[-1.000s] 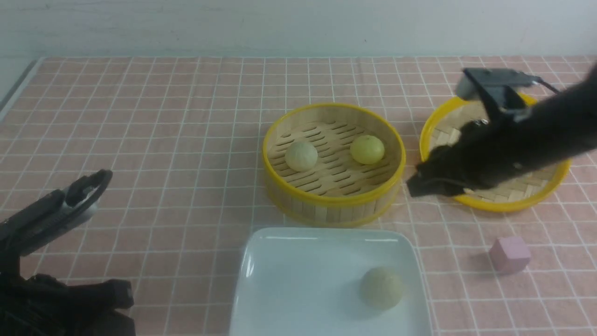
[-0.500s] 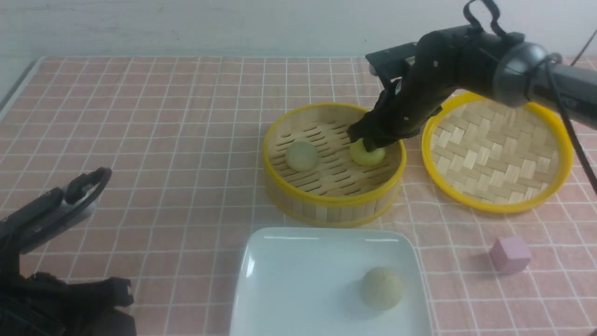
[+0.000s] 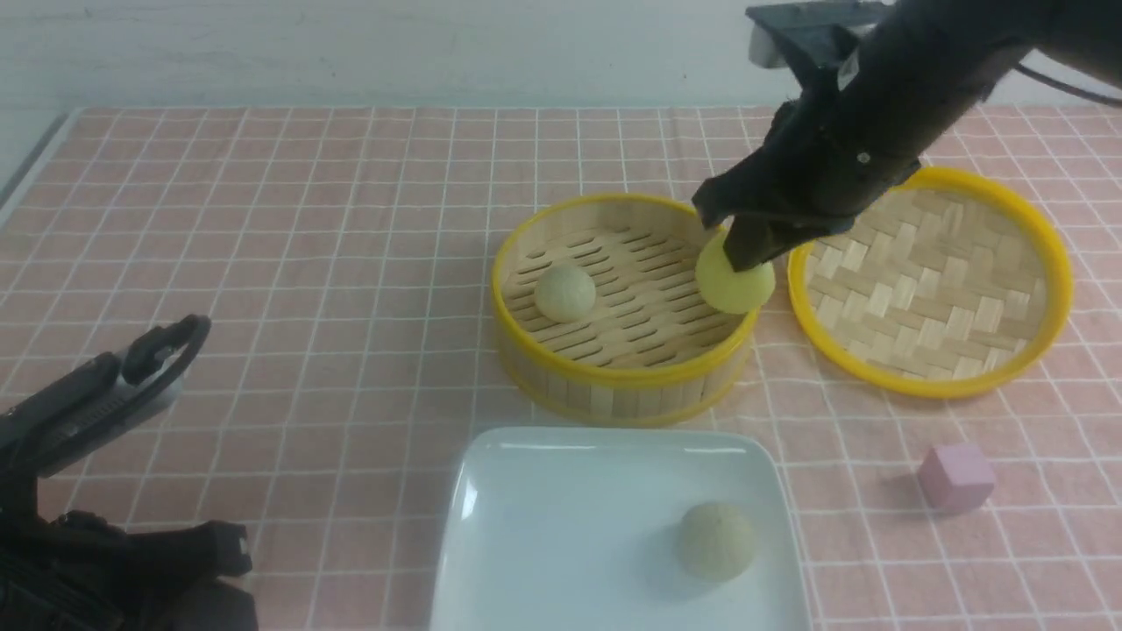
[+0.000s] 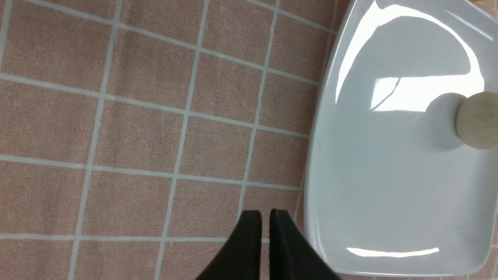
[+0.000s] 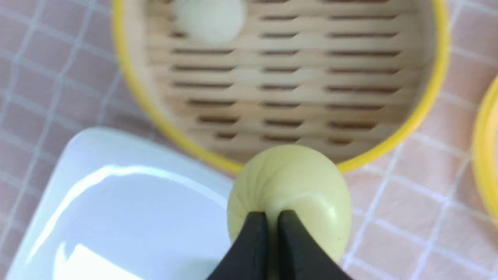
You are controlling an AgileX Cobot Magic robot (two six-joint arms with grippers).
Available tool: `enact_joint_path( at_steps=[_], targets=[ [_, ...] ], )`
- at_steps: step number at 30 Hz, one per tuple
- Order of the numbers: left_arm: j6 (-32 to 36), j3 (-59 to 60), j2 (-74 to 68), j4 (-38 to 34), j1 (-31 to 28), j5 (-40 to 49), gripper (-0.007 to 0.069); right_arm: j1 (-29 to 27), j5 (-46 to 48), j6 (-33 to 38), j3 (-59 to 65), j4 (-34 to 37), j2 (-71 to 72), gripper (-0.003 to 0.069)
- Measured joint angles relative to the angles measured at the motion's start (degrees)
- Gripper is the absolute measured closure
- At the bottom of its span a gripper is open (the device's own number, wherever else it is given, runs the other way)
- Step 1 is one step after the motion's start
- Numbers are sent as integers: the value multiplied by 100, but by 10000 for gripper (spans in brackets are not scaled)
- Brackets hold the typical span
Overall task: Put the steamed buns into the plate on the pink tablecloth.
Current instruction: 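Move the steamed bun from the bamboo steamer onto the white plate with the right gripper, then reach into the bamboo steamer and grasp a bun with the left gripper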
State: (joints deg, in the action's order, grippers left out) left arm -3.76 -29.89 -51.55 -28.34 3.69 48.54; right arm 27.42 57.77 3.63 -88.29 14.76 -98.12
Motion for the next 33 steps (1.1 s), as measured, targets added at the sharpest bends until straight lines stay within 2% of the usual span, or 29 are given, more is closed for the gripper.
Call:
enact_joint_path(
  at_steps=[1,2,3,5,7,10,14,15,17,19,20,21,23,25,28,33],
  targets=[
    [0,0,0,0,0,0,564,129,-68,0,165,51,85,655],
    [0,0,0,0,0,5,562,450,-427,0,828,225,317,652],
    [0,0,0,0,0,5,562,497,-427,0,828,250,336,652],
    [0,0,0,0,0,5,558,1157,-1243,-75,1843,383,388,643],
    [0,0,0,0,0,5,557,1324,-1585,-111,2192,375,356,631],
    [0,0,0,0,0,0,554,1644,-2306,-149,2813,271,185,543],
    [6,0,0,0,0,0,549,1689,-2612,-156,2986,224,-19,354],
    [6,0,0,0,0,0,547,1678,-2577,-162,2978,198,-26,296],
    [6,0,0,0,0,-24,543,1637,-2327,-167,2875,96,36,236],
    [6,0,0,-100,0,-207,540,1538,-1815,-167,2632,-60,200,221],
    [6,0,0,-158,0,-276,540,1510,-1701,-167,2573,-102,225,223],
    [58,0,0,-538,0,-606,539,1389,-1239,-167,2309,-337,491,272],
    [278,-8,0,-836,0,-840,538,1288,-874,-167,2107,-479,679,318],
    [803,-86,-63,-1306,0,-982,538,1057,-179,-167,1776,-878,1276,482],
    [1614,-373,-314,-1664,0,-735,549,766,576,-167,1668,-1193,2011,627],
    [2475,-1344,-1323,-1947,10,384,621,303,1208,-325,2143,-1313,3193,670]
  ],
)
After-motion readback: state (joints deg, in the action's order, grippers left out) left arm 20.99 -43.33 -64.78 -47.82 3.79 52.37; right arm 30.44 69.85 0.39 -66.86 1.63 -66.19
